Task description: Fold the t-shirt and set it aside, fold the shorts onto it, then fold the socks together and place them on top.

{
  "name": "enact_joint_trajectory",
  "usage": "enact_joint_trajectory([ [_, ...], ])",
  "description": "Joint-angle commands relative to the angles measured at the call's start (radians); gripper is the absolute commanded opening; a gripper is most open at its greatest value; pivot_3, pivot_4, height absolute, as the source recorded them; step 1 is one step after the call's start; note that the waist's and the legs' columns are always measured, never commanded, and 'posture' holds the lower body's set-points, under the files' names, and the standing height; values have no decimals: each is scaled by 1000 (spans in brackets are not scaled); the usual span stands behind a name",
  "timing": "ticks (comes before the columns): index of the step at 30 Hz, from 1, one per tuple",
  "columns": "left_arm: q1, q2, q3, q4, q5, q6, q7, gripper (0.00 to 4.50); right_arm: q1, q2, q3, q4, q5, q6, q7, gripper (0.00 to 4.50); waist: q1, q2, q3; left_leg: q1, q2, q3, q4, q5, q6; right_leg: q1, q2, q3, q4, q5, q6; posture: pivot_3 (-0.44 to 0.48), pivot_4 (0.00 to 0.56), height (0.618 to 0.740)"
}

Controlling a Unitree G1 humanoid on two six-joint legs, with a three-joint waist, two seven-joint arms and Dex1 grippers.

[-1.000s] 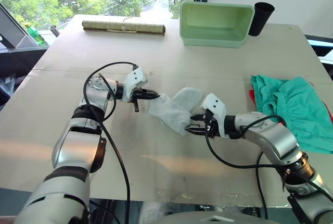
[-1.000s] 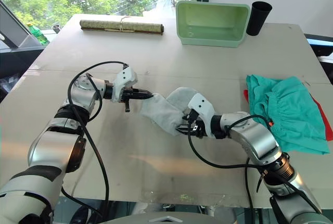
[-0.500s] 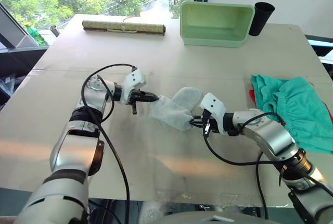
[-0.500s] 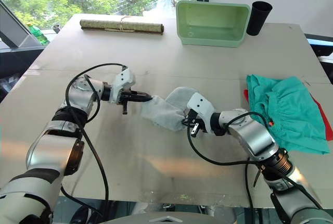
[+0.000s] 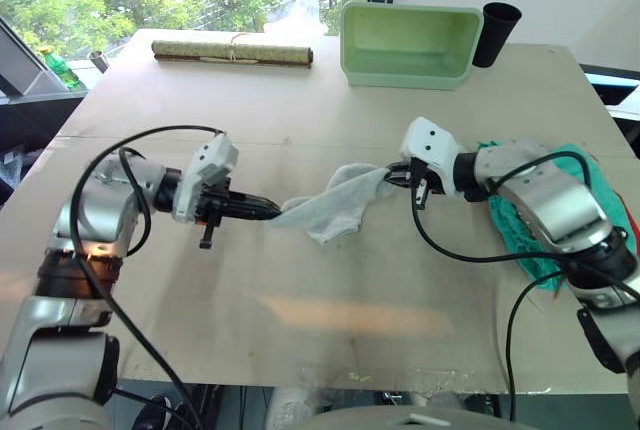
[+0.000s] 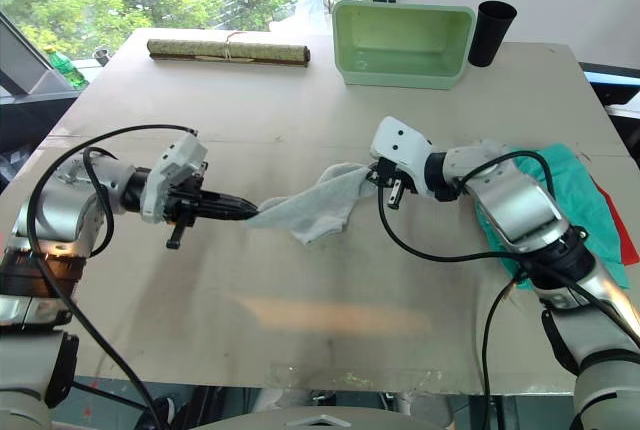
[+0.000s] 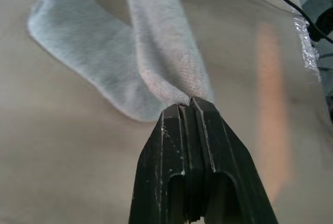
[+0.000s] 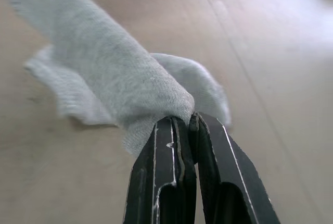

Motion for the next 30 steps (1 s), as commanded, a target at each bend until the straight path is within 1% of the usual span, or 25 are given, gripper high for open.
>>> enact_joint_trajectory([
  [1, 48, 3, 50, -140, -60, 75, 86, 0, -68, 52, 7, 114, -76, -128, -15, 23, -3, 0, 0, 0, 0, 0, 0, 0, 0, 0, 0, 0, 0, 0, 0, 0, 150, 735],
  [7, 175, -70, 96, -309, -144, 183, 266, 0, -141, 168, 32, 334, -161, -315, -30, 23, -1, 0, 0, 0, 0, 0, 0, 0, 0, 0, 0, 1, 0, 0, 0, 0, 150, 735],
  [10, 214, -107, 87, -336, -141, 196, 351, 0, -163, 231, 30, 457, -189, -391, -36, 23, -1, 0, 0, 0, 0, 0, 0, 0, 0, 0, 0, 1, 0, 0, 0, 0, 150, 735],
  [16, 250, -196, 34, -310, -101, 182, 505, 0, -194, 330, 35, 735, -248, -530, -31, 23, 1, 0, 0, 0, 0, 0, 0, 0, 0, 0, -1, 1, 0, 0, 0, 0, 150, 735],
  [20, 264, -229, 0, -260, -46, 159, 588, 0, -212, 349, 38, 896, -298, -569, -36, 23, -1, 0, 0, 1, 0, 0, 0, 0, 0, 1, -1, 1, 0, 0, 0, 0, 150, 735],
  [21, 273, -215, -26, -241, -8, 145, 601, 0, -209, 339, 37, 912, -306, -551, -24, 23, -1, 0, 0, 2, 0, 1, 0, 0, 0, 1, -1, 1, 1, 0, 0, 0, 150, 735],
  [23, 287, -192, -59, -223, 38, 123, 609, 0, -206, 324, 35, 923, -315, -527, -7, 23, 0, 1, -1, 3, 0, 0, 0, 0, 0, 3, -1, 0, 1, 0, 0, 0, 150, 735],
  [26, 291, -167, -66, -169, 88, 78, 635, 0, -149, 267, 33, 813, -307, -455, 61, 23, 10, 3, -5, 6, 0, 0, -1, 0, 0, 7, -2, 0, 0, 0, 0, 0, 150, 735],
  [28, 277, -143, -75, -121, 131, 17, 641, 0, -99, 234, 27, 705, -292, -404, 95, 23, 16, 5, -6, 7, -1, 0, -1, 0, 0, 7, -3, 0, -1, 0, 0, 0, 150, 735],
  [30, 235, -122, -81, -70, 164, -48, 632, 0, -29, 186, 14, 536, -261, -307, 144, 23, 22, 5, -8, 8, -1, 1, -1, 0, 0, 8, -3, 0, -1, 0, 0, 0, 150, 735],
])
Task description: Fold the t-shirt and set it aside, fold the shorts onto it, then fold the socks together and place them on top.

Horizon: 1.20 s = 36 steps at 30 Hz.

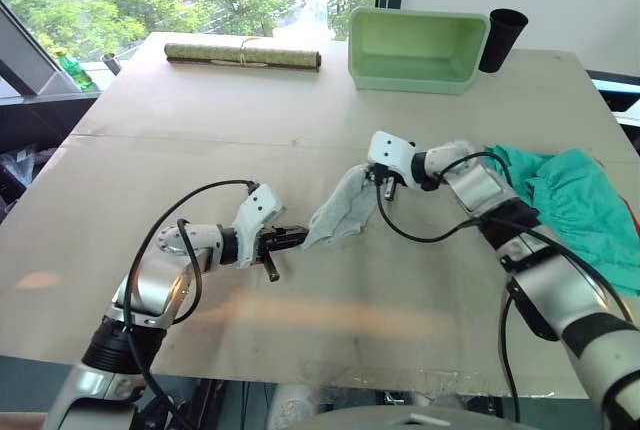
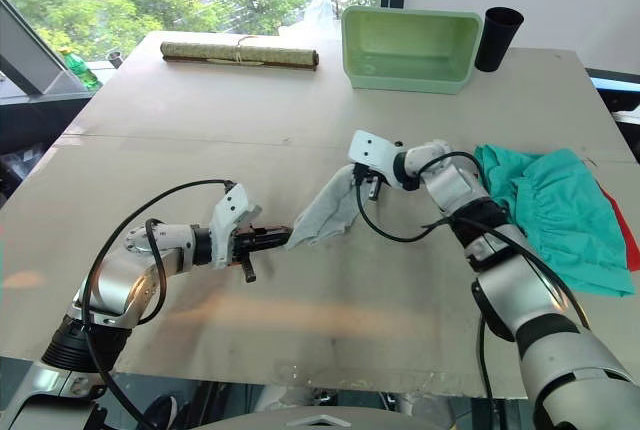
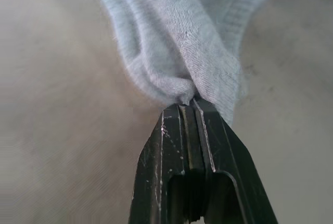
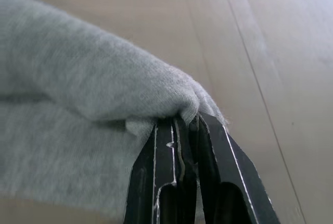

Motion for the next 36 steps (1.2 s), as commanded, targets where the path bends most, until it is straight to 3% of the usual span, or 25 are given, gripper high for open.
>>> enact_joint_trajectory([
  [1, -56, 50, 3, 133, 106, -78, 30, 0, 137, -97, -12, -255, 23, 200, 96, 23, 4, 1, -1, 1, 0, 0, 0, 0, 0, 0, 0, 0, 0, 0, 0, 0, 150, 735],
  [5, -185, 10, 11, 217, 105, -132, 52, 0, 278, -204, -39, -612, 70, 450, 136, 23, 5, 2, -1, 2, 0, 0, -1, -3, 4, 1, 1, 0, 2, 0, 0, 0, 150, 735],
  [10, -297, -49, 14, 332, 129, -207, 71, 0, 390, -271, -61, -905, 156, 707, 134, 23, 4, 1, -1, -5, 0, -1, 0, -1, 2, -3, 1, -1, -2, 0, 0, 0, 150, 735],
  [19, -386, -106, 35, 418, 111, -295, 37, 0, 355, -252, -163, -1110, 328, 952, 64, 23, 2, 0, 1, -5, 0, -1, 0, -1, 2, -4, 2, -1, -2, 0, 0, 0, 150, 735],
  [23, -378, -105, 103, 315, -28, -155, -28, 0, 301, -297, -235, -1141, 395, 988, 60, 23, 3, 0, 1, -6, 0, -1, 0, -1, 1, -4, 2, -1, -3, 0, 0, 0, 150, 735],
  [28, -303, 16, 199, 110, -264, 146, -159, 0, 274, -358, -263, -1159, 456, 1001, 52, 23, -4, -1, 2, -6, 0, -1, 0, 0, 1, -4, 2, -1, -4, 0, 0, 0, 150, 735],
  [36, -149, 154, 232, -110, -385, 370, -143, 0, 303, -423, -177, -1137, 472, 944, 35, 23, 3, -1, 3, -5, 0, -1, 0, -1, 1, -4, 1, -1, -4, 0, 1, 0, 150, 735],
])
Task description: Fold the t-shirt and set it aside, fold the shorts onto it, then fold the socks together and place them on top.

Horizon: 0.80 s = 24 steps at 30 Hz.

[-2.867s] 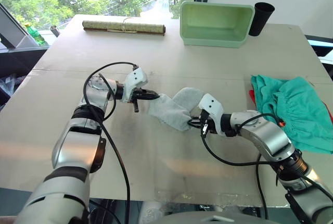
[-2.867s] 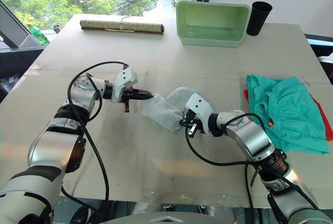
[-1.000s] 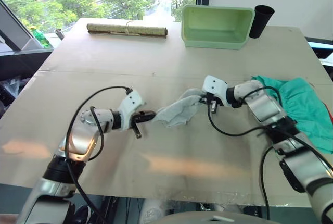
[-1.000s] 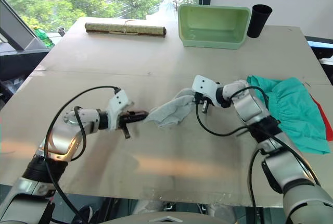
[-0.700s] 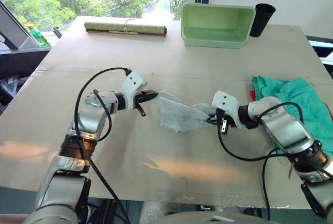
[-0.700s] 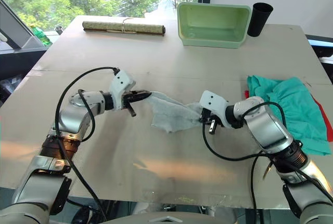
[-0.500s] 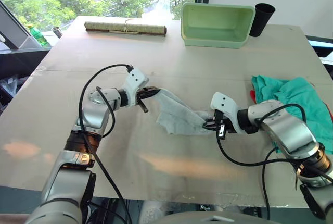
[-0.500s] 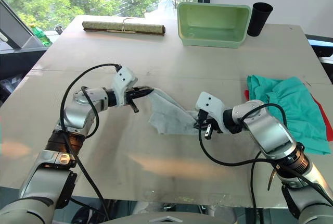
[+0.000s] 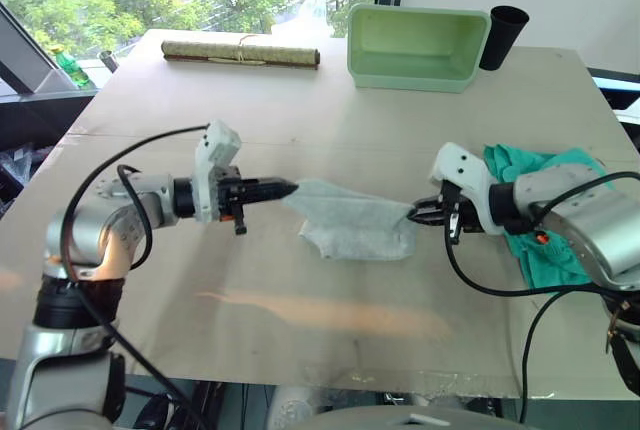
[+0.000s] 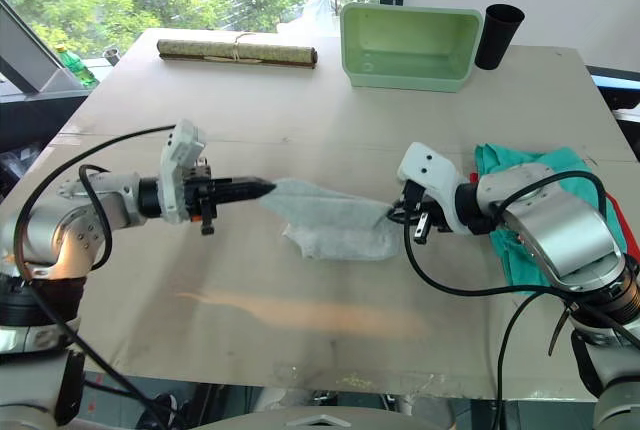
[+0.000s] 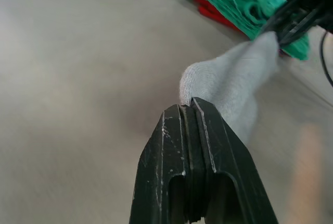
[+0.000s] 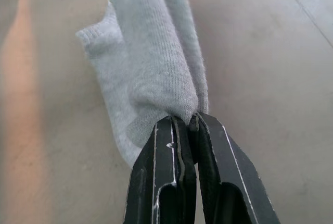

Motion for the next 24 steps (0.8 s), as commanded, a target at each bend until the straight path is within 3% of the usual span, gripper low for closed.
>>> enact_joint_trajectory([
  [1, 36, 27, 28, -100, -42, 52, 27, 0, -9, -23, 13, -11, 16, -25, -2, 23, 1, 0, 0, 0, 0, 0, 0, 0, 0, 0, 0, 0, 0, 0, 0, 0, 150, 735],
  [6, 84, -3, -16, -109, 31, 24, 124, 0, -17, -54, 78, 32, -17, -86, 1, 23, 1, 0, 0, 0, 0, 0, 0, 0, 0, 0, 0, 0, 0, 0, 0, 0, 150, 735],
  [15, 114, -50, -83, -77, 88, -14, 192, 0, -53, -51, 167, 133, -95, -197, -12, 23, 1, -1, 1, 0, 0, 0, 0, 0, 0, 0, 0, 0, 0, 0, 0, 0, 150, 735],
  [24, 118, -81, -125, -31, 151, -78, 202, 0, -58, -46, 120, 98, -71, -213, 7, 23, 1, -1, 1, 0, 0, 0, 0, 0, 0, 0, 0, 0, 0, 0, 0, 0, 150, 735],
])
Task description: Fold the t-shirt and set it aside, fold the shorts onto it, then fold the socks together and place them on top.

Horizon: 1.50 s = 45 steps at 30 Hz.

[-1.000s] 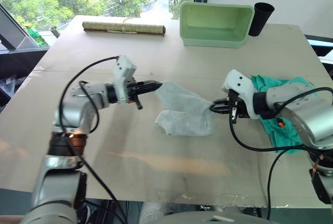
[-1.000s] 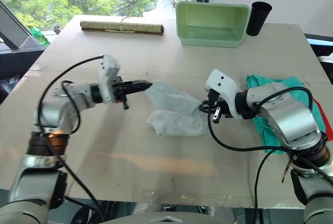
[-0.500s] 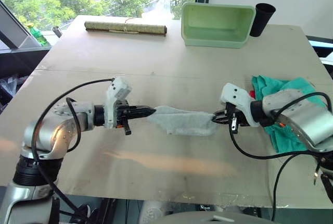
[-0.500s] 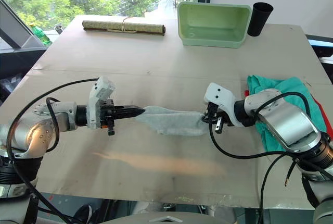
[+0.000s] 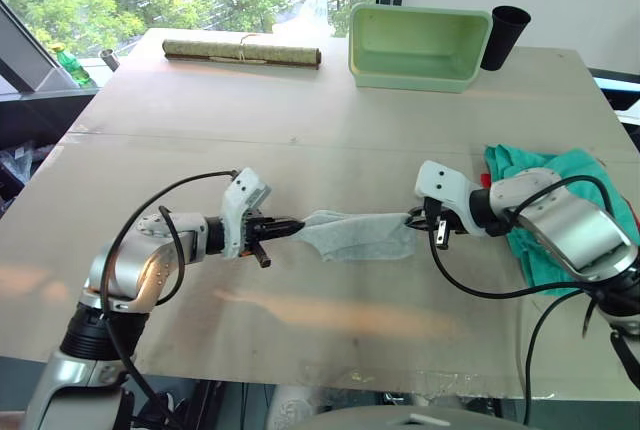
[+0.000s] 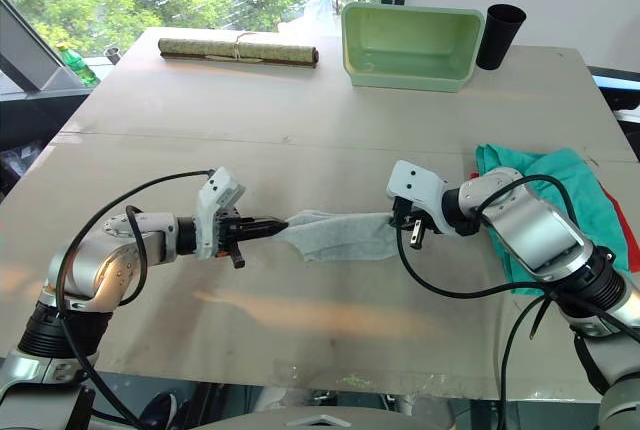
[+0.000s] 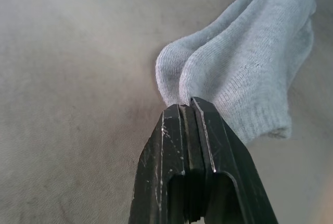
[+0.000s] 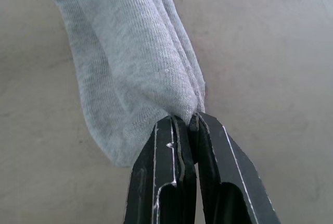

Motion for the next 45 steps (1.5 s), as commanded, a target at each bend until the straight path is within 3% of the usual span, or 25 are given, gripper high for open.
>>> enact_joint_trajectory([
  [1, 5, -6, -2, -4, 17, -34, -2, 0, -19, -31, -77, -84, 54, 10, 40, 23, 0, 0, 0, 0, 0, 0, 0, 0, 0, 0, 0, 0, 0, 0, 0, 0, 150, 735],
  [6, 26, -7, 24, -33, -26, -36, -45, 0, -30, -63, -172, -179, 185, 81, 99, 23, -1, 0, 0, 0, 0, 0, 0, 0, 0, 0, 0, 0, 0, 0, 0, 0, 150, 735],
  [11, 23, 18, 88, -52, -81, -24, -87, 0, -24, -88, -180, -214, 238, 97, 114, 23, -1, 0, 0, 0, 0, 0, 0, -2, 3, 0, 0, 0, 0, 0, 0, 0, 150, 735],
  [17, 22, 29, 78, -48, -65, -36, -92, 0, 3, -115, -115, -187, 180, 39, 95, 23, 0, 0, 0, 0, 0, 0, 0, -1, 2, 0, 0, 0, 0, 0, 0, 0, 150, 735],
  [23, 25, 12, 55, -37, -31, -73, -75, 0, -3, -81, -66, -102, 74, -48, 24, 23, 0, 0, 0, 0, 0, 0, 0, 0, 0, 0, 0, 0, 0, 0, 0, 0, 150, 735],
  [32, 0, -16, 38, 0, 9, -115, -53, 0, 22, -46, -17, -110, 43, -56, 26, 23, 2, 0, 0, 0, 0, 0, 0, 0, 0, 0, 0, 0, -1, 0, 0, 0, 150, 735],
  [45, -10, -58, -12, -11, 48, -135, -34, 0, 25, 16, -13, -60, -43, -92, -49, 23, 0, 0, 0, 0, 0, 0, 0, 0, 0, 0, 0, 0, 0, 0, 0, 0, 150, 735],
])
